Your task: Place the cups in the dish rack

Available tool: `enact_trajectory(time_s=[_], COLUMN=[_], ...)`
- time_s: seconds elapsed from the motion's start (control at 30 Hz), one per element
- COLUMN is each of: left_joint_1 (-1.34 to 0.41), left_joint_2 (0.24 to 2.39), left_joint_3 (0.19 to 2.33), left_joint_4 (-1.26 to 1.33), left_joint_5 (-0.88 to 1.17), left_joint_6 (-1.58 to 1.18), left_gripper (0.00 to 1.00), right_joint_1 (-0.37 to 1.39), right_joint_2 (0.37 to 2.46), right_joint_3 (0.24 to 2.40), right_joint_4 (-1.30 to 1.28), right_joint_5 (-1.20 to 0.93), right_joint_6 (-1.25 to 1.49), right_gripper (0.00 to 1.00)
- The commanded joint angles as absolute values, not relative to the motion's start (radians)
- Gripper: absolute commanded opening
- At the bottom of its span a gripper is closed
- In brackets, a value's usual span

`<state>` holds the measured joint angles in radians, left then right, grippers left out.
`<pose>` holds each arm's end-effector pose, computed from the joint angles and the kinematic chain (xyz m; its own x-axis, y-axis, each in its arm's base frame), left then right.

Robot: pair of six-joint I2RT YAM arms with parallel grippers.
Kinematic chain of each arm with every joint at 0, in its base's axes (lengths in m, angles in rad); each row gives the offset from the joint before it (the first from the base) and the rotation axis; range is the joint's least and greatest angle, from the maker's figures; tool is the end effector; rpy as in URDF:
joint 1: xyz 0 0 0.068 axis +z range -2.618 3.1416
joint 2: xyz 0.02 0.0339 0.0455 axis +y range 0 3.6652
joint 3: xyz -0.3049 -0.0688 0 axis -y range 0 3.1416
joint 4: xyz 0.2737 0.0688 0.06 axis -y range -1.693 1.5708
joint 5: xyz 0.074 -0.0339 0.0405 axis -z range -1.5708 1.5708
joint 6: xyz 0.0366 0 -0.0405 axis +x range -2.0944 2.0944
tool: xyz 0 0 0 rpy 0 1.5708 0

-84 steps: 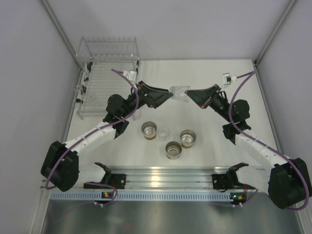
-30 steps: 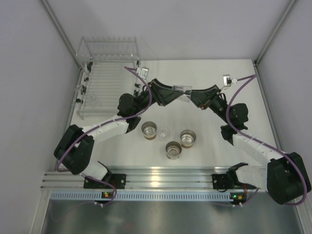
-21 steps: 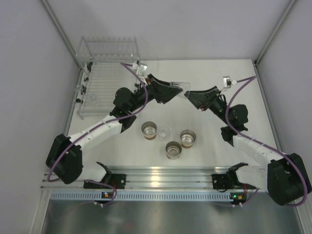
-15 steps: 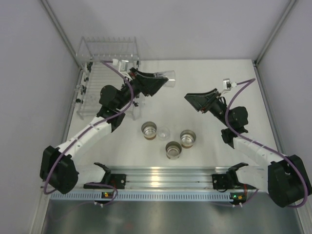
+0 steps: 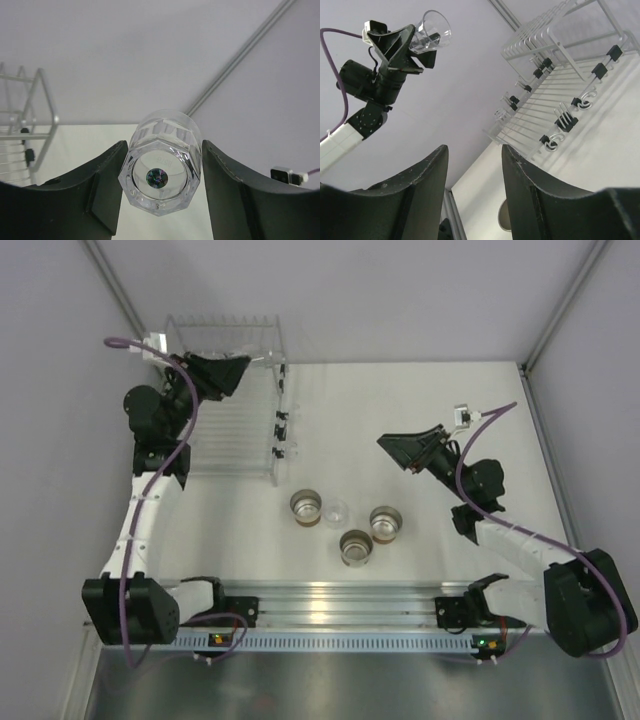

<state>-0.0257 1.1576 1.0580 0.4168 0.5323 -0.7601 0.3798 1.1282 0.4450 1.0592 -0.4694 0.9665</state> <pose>0.2756 -0.0257 0.4581 -0.1214 -0.5907 -0.7977 0.5802 0.6098 -0.5399 0.2156 0.1039 0.3019 -0.3999 0.6306 -0.6652 -0.6905 0.2700 0.6710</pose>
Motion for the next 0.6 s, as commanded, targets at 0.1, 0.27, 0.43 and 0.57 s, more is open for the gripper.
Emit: enact_trajectory(time_s=[0.1, 0.27, 0.43, 0.57], left_joint_1=[0.124, 0.146, 0.150, 0.150], left_joint_2=[1.267, 1.301, 1.365, 1.420], left_joint_3=[1.100, 1.146, 1.209, 1.255], left_joint_4=[0.420, 0.215, 0.109, 0.043], left_joint_5=[0.612, 0.513, 0.385, 0.270], left_joint_6=[-0.787, -0.563, -0.451, -0.333], left_gripper=[0.00, 0.00, 0.00, 0.00], right_joint_1=[0.390, 0.385, 0.385, 0.384], right_joint_2=[1.144, 1.109, 1.129, 1.170], right_joint_3=[0.442, 0.454, 0.457, 0.456], right_joint_4=[1.140, 1.045, 1.057, 1.109], right_joint_5=[-0.486, -0.466, -0.468, -0.489], right_joint_6=[0.953, 0.893, 0.896, 0.926], right_gripper=[0.48, 0.48, 0.48, 0.48])
